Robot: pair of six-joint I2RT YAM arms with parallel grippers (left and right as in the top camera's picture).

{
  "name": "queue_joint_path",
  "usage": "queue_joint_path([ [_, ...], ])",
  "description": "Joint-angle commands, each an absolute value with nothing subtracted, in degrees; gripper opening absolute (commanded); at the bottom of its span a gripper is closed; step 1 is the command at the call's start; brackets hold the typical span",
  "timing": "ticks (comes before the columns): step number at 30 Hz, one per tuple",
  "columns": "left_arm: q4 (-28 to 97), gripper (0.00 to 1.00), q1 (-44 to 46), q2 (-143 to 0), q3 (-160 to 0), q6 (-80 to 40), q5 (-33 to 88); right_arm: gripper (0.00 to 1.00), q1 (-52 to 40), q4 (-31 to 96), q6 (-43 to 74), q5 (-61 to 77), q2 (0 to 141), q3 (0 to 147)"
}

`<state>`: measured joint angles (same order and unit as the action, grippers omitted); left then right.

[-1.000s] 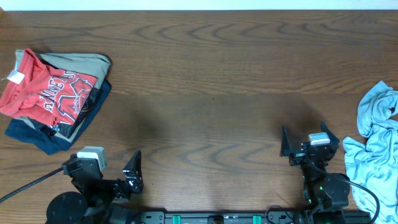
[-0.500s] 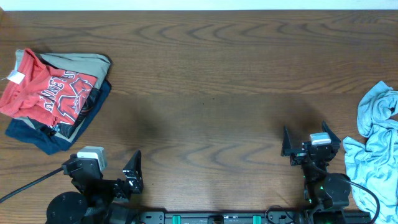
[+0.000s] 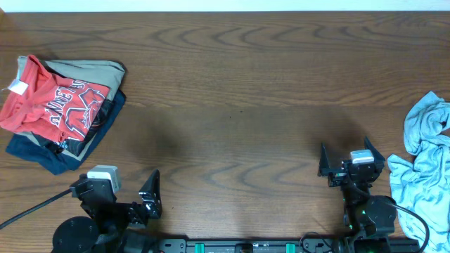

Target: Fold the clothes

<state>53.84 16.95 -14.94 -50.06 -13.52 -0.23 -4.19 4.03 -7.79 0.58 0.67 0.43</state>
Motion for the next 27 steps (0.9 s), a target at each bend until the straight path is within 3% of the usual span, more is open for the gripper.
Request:
queue_joint_path([
  [1, 53.9, 0.98, 17.0, -14.7, -49.9, -13.6, -0.7, 0.99, -3.7, 4.2, -8.2, 0.6, 0.3, 0.3],
  [10, 57.4, 0.98, 9.5, -12.3, -48.9, -12.5, -1.0, 0.99, -3.7, 4.2, -8.2, 0.6, 0.3, 0.3],
  [15, 56.2, 0.98, 6.2, -6.2, -40.8, -12.1, -1.0, 0.99, -3.7, 4.2, -8.2, 0.6, 0.3, 0.3],
  [27, 28.4, 0.98, 2.8, -0.1, -16.3, -12.0, -1.0, 0.99, -3.7, 4.2, -8.2, 0.6, 0.3, 0.3],
])
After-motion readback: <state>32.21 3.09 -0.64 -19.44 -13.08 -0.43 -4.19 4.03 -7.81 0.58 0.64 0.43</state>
